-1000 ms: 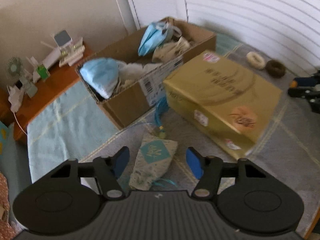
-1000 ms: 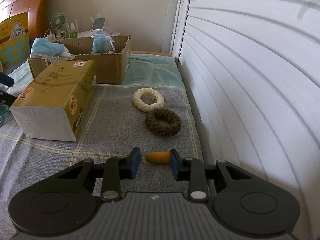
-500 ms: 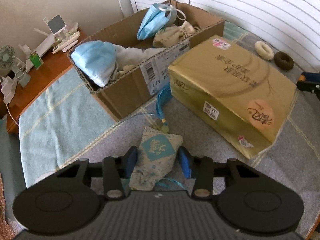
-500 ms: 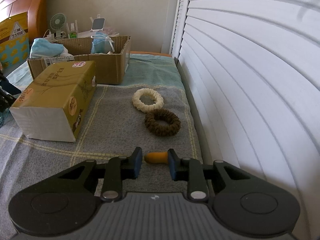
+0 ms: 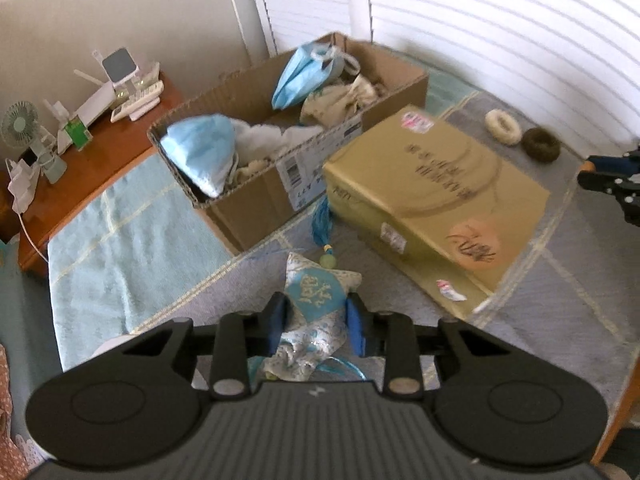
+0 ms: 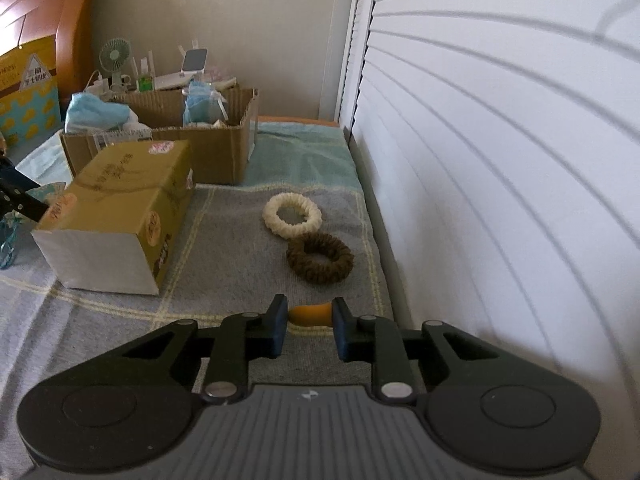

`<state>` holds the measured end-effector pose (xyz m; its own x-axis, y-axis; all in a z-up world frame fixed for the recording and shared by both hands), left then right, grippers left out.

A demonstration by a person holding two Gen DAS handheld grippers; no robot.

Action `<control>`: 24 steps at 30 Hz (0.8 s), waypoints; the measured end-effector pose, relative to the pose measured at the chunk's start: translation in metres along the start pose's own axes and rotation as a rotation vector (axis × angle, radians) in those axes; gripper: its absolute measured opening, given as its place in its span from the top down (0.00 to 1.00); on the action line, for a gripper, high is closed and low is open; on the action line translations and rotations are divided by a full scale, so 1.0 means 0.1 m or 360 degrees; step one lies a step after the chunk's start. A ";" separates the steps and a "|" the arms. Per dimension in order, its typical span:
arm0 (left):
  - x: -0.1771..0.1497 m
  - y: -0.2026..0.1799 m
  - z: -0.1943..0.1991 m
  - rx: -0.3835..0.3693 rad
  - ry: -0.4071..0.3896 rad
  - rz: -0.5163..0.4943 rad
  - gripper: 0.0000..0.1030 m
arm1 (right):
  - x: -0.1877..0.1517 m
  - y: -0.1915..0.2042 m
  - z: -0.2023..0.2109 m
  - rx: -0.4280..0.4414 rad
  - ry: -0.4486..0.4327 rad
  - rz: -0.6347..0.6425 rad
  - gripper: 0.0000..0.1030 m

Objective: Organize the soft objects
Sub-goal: 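Carry the pouch into the box with the left gripper and release it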

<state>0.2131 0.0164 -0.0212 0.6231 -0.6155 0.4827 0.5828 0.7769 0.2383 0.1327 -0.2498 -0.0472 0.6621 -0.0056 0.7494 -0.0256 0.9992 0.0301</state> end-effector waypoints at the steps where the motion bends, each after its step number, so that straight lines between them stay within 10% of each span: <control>1: 0.01 -0.01 0.06 -0.0003 -0.0017 -0.0005 0.70 | 0.00 0.00 0.03 0.0003 -0.0008 -0.0002 0.73; 24: 0.97 0.22 0.67 0.0096 -0.0421 -0.0243 0.70 | 0.13 0.05 0.45 0.0118 -0.0139 -0.0033 0.73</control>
<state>0.2508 -0.0173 0.0872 0.3690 -0.6758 0.6381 0.6224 0.6895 0.3704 0.1077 -0.2462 -0.0077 0.5956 -0.0331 0.8026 -0.0697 0.9933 0.0927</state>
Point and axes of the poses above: each gripper's, at about its wrist camera, not at the fingertips, and z roughly against the way its jaws point, y to its left, x to its top, the point moved 2 cm from there along -z, roughly the way its jaws point, and after that the axes turned 11 degrees about -z, right-handed, at the moved point
